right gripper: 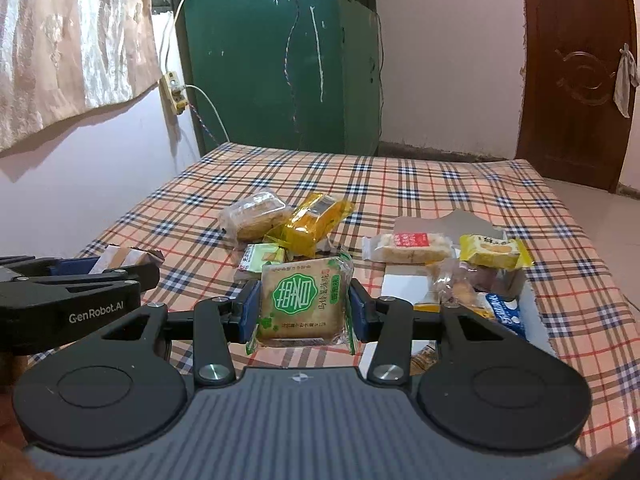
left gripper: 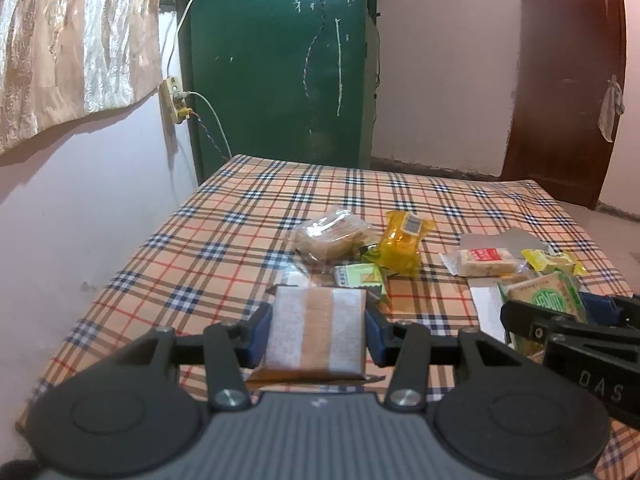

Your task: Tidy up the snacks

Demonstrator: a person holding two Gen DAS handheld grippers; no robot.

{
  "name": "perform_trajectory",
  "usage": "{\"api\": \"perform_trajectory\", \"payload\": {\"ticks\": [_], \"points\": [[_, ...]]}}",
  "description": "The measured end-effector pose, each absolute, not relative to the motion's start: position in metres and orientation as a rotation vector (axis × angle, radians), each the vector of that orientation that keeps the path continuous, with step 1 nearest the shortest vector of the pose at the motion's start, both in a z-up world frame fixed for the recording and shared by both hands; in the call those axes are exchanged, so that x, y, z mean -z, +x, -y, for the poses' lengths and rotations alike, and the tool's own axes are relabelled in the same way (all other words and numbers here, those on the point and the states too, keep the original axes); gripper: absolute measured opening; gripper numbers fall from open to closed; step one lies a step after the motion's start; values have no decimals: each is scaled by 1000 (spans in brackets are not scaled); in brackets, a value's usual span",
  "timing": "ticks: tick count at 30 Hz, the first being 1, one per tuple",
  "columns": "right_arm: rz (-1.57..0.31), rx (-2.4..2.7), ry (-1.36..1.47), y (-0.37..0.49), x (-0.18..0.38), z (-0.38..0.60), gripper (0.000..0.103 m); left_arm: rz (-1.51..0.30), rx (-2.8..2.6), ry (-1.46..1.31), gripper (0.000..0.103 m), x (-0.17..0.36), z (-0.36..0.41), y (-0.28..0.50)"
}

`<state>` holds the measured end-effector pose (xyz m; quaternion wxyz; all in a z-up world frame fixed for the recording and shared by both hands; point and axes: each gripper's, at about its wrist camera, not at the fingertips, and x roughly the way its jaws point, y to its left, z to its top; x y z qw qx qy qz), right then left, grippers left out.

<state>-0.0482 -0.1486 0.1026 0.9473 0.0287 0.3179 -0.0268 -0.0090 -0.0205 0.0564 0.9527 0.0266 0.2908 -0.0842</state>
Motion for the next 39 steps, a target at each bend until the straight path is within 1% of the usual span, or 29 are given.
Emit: {"api": "perform_trajectory", "payload": {"ticks": [39], "points": [[-622, 163, 91, -79, -113, 166, 55, -617, 285, 61, 47, -59, 57, -30]]}}
